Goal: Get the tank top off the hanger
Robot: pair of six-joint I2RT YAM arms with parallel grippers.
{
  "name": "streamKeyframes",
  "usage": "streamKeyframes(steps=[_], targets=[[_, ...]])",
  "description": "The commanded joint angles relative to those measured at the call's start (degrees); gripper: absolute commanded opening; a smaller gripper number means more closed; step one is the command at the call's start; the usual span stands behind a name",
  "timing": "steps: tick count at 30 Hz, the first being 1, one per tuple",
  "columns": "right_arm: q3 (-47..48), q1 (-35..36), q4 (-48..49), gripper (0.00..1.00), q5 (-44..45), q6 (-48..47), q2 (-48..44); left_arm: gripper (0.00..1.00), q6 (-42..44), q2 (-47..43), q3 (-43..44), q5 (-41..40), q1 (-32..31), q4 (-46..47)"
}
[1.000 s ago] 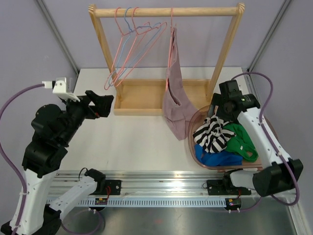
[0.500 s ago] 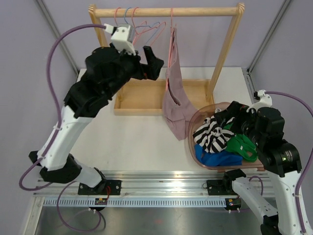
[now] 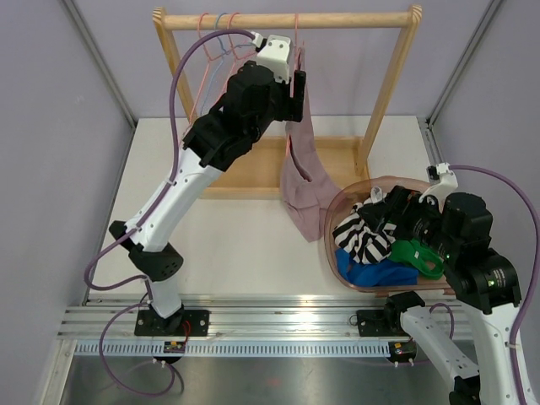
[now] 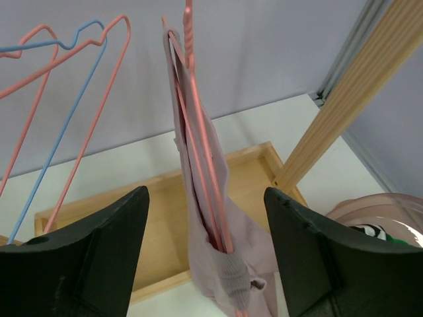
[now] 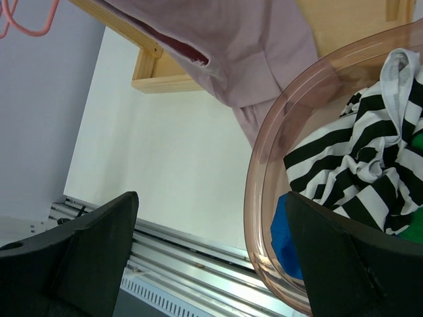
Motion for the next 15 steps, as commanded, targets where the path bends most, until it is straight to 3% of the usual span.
streamKeyframes(steps=[1, 8, 10, 13, 15], targets=[[-1.0, 0.1, 2.3, 1.00, -4.5, 0.8, -0.9, 0.68, 2.4, 2.4, 3.4, -3.6, 0.6, 3.3], [-2.3, 0.1, 1.7, 1.00, -5.4, 1.1, -1.8, 0.47, 1.0, 6.9, 6.9, 1.0, 3.6, 4.0], [-2.3, 0.1, 1.6, 0.99, -5.2, 1.0, -2.0, 0.36, 0.8, 7.7, 7.6, 2.4, 4.0, 4.3], [-2.4, 0.0, 1.0, 1.00, -4.9, 0.7, -2.1, 0.04, 0.5, 7.6, 7.5, 3.2, 4.3, 4.8], [-2.5, 0.0, 1.0, 0.99, -4.9, 0.6, -2.2, 0.00, 0.3, 7.2, 7.5, 3.6, 4.3, 5.6]])
